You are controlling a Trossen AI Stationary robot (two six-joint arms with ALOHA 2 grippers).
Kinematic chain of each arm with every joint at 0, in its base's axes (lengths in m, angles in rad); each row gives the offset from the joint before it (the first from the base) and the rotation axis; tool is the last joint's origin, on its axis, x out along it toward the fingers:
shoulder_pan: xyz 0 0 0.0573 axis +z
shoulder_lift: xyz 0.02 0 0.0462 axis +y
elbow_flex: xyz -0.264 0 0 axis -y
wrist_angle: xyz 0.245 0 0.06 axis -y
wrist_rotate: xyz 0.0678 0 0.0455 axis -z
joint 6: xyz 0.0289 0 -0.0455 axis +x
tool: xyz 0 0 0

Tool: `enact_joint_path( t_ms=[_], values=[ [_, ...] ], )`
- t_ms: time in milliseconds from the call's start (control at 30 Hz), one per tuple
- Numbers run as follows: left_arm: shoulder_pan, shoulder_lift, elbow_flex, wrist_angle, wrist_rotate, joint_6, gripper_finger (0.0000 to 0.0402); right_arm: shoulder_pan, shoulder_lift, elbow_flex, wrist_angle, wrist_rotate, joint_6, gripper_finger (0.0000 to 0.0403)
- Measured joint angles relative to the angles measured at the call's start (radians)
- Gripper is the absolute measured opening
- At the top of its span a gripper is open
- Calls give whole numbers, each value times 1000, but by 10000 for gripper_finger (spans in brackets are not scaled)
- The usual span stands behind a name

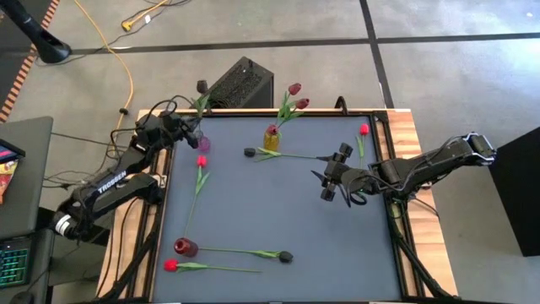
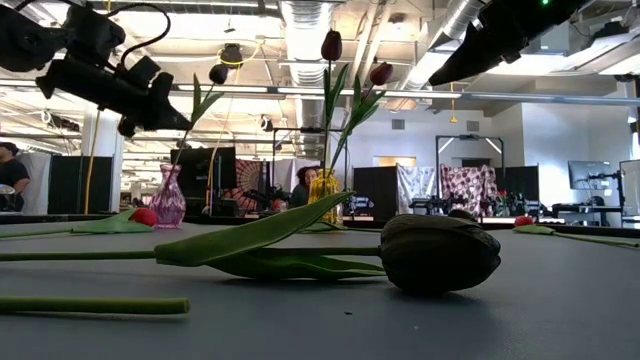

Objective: Sort flowers into vase by color
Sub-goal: Put the middle black flower into the purple vase

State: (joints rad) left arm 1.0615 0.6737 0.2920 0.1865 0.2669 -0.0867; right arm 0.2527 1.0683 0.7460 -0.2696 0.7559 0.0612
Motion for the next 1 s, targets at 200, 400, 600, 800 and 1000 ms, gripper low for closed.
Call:
enact_joint_path(
  t_ms=[200,400,600,800,1000],
  values=[
    [0,-50,0,-99,55,-59,0,0,0,0,11,0,0,240],
    [0,-85,2,-178,65,-68,1,0,0,0,12,0,0,240],
    [0,-101,8,-195,44,-74,38,0,0,0,12,-9,0,240],
    [0,-101,38,-234,55,-53,87,0,0,0,13,-24,-6,240],
    [0,-101,55,-276,112,-51,114,0,0,0,13,-25,-6,240]
  ],
)
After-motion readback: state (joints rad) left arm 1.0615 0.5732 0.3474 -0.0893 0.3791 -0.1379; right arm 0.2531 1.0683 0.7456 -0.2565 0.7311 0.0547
